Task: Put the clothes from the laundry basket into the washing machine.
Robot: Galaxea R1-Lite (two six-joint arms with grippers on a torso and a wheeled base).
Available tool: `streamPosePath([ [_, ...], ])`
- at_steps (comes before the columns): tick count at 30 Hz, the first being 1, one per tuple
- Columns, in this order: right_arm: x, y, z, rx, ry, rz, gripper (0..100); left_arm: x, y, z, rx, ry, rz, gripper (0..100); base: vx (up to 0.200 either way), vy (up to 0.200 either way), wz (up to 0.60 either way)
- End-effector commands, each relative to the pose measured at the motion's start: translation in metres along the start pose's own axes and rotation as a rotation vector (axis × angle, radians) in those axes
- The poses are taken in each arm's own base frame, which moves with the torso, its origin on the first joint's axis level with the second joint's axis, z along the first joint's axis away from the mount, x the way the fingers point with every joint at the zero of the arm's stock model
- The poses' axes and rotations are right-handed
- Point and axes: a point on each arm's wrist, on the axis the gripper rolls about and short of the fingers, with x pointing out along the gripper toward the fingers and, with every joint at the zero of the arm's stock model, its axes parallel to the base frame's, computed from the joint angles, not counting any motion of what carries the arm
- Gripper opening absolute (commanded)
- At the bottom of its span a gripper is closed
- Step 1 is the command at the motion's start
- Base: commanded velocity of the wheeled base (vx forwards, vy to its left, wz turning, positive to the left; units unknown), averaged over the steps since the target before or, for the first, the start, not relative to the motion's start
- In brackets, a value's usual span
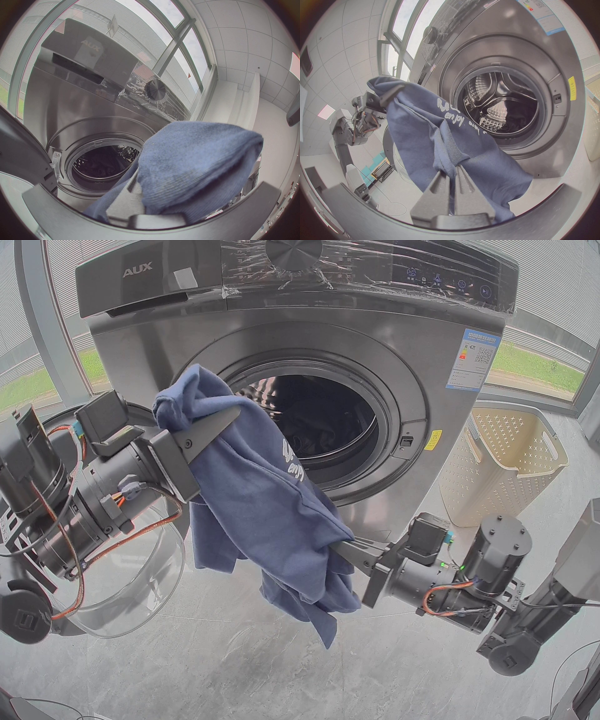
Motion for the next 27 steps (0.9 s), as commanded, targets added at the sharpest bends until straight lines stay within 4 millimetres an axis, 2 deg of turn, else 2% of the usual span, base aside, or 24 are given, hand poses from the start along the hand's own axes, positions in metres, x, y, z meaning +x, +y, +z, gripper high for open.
streamPosePath([
  [1, -0.026, 0.007, 0.02, -0.005, -0.032, -0.006, 0, 0.006, 0.006, -0.006, 0.002, 0.019, 0.016, 0, 0.0, 0.0, 0.0],
  [5, -0.026, 0.007, 0.016, -0.002, -0.021, -0.005, 0, 0.007, 0.004, -0.005, 0.0, 0.013, 0.007, 0, 0.0, 0.0, 0.0],
  [6, -0.022, 0.008, 0.01, 0.011, 0.004, 0.002, 100, 0.007, 0.004, -0.004, 0.0, 0.011, 0.006, 0, 0.0, 0.0, 0.0],
  [15, 0.007, -0.003, -0.035, 0.043, 0.092, 0.01, 100, 0.007, 0.001, 0.001, 0.004, -0.009, -0.004, 0, 0.0, 0.0, 0.0],
  [21, 0.022, 0.006, -0.045, 0.088, 0.097, 0.051, 100, 0.005, 0.001, 0.003, 0.002, -0.015, -0.005, 0, 0.0, 0.0, 0.0],
  [27, 0.036, 0.002, -0.055, 0.088, 0.094, 0.052, 100, 0.005, 0.001, 0.003, 0.003, -0.018, -0.006, 0, 0.0, 0.0, 0.0],
])
